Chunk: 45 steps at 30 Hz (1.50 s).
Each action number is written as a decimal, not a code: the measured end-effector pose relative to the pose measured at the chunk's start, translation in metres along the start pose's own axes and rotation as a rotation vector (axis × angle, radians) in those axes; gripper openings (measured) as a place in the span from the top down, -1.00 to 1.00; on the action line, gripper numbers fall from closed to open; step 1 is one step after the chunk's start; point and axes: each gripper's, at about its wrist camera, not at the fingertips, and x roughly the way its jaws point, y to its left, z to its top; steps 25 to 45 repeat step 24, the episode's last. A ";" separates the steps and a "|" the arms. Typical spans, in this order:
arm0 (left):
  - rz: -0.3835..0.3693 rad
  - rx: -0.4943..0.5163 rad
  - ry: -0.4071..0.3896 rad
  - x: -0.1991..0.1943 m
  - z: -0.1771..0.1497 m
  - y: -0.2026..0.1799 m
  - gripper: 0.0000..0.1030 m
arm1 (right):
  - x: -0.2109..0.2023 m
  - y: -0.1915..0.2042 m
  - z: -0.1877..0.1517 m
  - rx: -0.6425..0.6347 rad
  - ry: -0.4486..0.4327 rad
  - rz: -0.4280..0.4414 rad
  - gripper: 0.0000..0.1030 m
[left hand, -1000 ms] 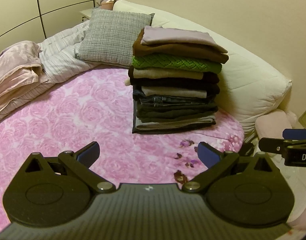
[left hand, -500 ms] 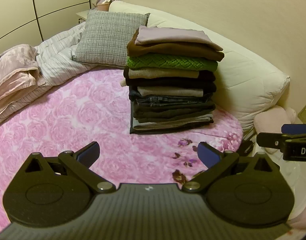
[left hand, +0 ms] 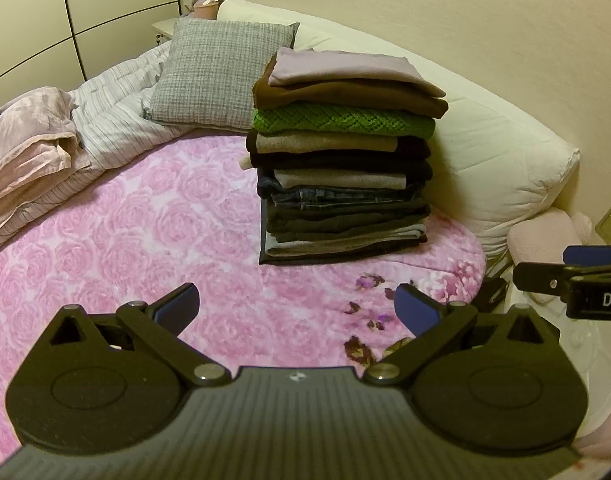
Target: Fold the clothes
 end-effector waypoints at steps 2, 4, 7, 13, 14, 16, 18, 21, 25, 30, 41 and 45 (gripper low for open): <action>-0.003 0.000 -0.001 -0.001 -0.001 0.000 -0.98 | 0.000 0.000 -0.001 0.001 0.001 0.000 -0.50; -0.002 0.003 -0.003 -0.002 -0.002 -0.001 -0.99 | 0.000 0.000 -0.001 0.002 0.001 0.000 -0.50; -0.001 0.005 -0.005 -0.002 -0.003 -0.002 -0.99 | 0.000 0.000 0.000 0.001 0.000 0.000 -0.50; 0.002 0.008 -0.009 -0.003 -0.003 -0.003 -0.99 | 0.000 -0.001 -0.002 0.000 -0.002 0.000 -0.50; 0.003 0.008 -0.010 -0.003 -0.003 -0.003 -0.99 | 0.000 -0.001 -0.002 0.000 -0.003 0.001 -0.50; 0.000 0.007 -0.011 -0.003 -0.003 -0.003 -0.99 | 0.000 -0.001 -0.002 0.000 -0.003 0.001 -0.50; -0.002 0.007 -0.013 -0.004 -0.002 -0.003 -0.99 | 0.000 -0.001 -0.002 0.000 -0.002 0.000 -0.50; 0.002 0.003 -0.019 -0.004 -0.001 -0.003 -0.99 | 0.000 -0.001 -0.001 -0.001 -0.002 0.001 -0.50; 0.018 0.005 -0.033 -0.005 -0.001 -0.004 -0.98 | 0.000 -0.001 -0.001 -0.001 -0.002 0.001 -0.50; 0.018 0.005 -0.033 -0.005 -0.001 -0.004 -0.98 | 0.000 -0.001 -0.001 -0.001 -0.002 0.001 -0.50; 0.018 0.005 -0.033 -0.005 -0.001 -0.004 -0.98 | 0.000 -0.001 -0.001 -0.001 -0.002 0.001 -0.50; 0.018 0.005 -0.033 -0.005 -0.001 -0.004 -0.98 | 0.000 -0.001 -0.001 -0.001 -0.002 0.001 -0.50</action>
